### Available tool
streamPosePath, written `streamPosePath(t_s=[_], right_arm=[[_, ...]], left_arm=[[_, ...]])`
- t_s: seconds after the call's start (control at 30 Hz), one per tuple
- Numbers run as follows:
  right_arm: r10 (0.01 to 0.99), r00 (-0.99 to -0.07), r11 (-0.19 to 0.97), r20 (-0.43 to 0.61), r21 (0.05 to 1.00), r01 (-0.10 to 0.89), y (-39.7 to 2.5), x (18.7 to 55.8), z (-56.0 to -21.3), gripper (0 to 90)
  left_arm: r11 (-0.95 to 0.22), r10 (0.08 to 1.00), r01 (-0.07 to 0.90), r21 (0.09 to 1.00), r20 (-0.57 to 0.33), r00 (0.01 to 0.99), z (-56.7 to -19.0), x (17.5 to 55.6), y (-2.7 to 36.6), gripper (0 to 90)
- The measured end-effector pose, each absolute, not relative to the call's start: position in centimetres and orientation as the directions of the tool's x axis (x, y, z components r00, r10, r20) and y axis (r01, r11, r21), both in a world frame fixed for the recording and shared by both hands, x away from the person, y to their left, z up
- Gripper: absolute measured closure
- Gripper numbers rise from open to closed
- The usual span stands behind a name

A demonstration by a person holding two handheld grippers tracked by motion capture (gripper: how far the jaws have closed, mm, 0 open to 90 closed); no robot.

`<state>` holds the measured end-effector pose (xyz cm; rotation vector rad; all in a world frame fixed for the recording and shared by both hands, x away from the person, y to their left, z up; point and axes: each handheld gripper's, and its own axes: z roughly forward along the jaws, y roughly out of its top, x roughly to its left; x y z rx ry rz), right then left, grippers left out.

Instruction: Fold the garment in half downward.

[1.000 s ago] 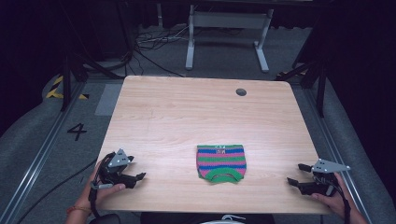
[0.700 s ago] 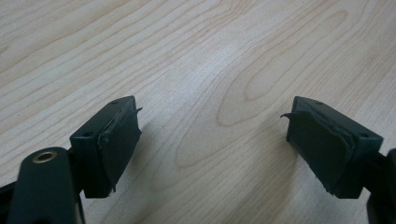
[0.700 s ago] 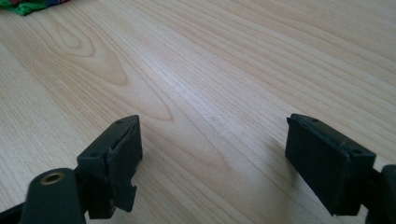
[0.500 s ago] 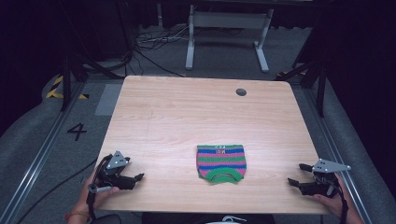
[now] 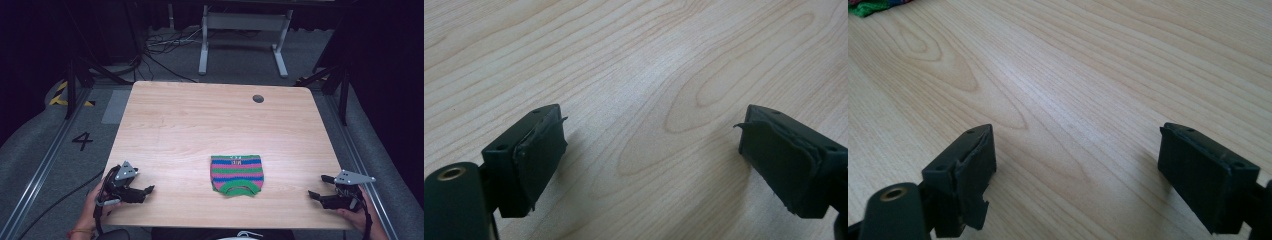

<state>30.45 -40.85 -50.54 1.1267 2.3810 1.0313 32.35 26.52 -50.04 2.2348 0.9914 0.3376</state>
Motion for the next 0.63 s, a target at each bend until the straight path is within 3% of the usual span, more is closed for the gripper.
streamPosePath(t_s=[0.23,0.63], right_arm=[[0.77,-0.638,0.429,0.024,0.721,0.544,-40.82,30.44,-50.54,15.2],[0.77,-0.637,0.428,0.025,0.721,0.545,-40.83,30.46,-50.55,15.0]], left_arm=[[-0.487,0.757,0.594,0.64,-0.031,0.653,-50.16,32.87,26.33,0.4],[-0.487,0.757,0.594,0.64,-0.031,0.653,-50.16,32.87,26.33,0.1]])
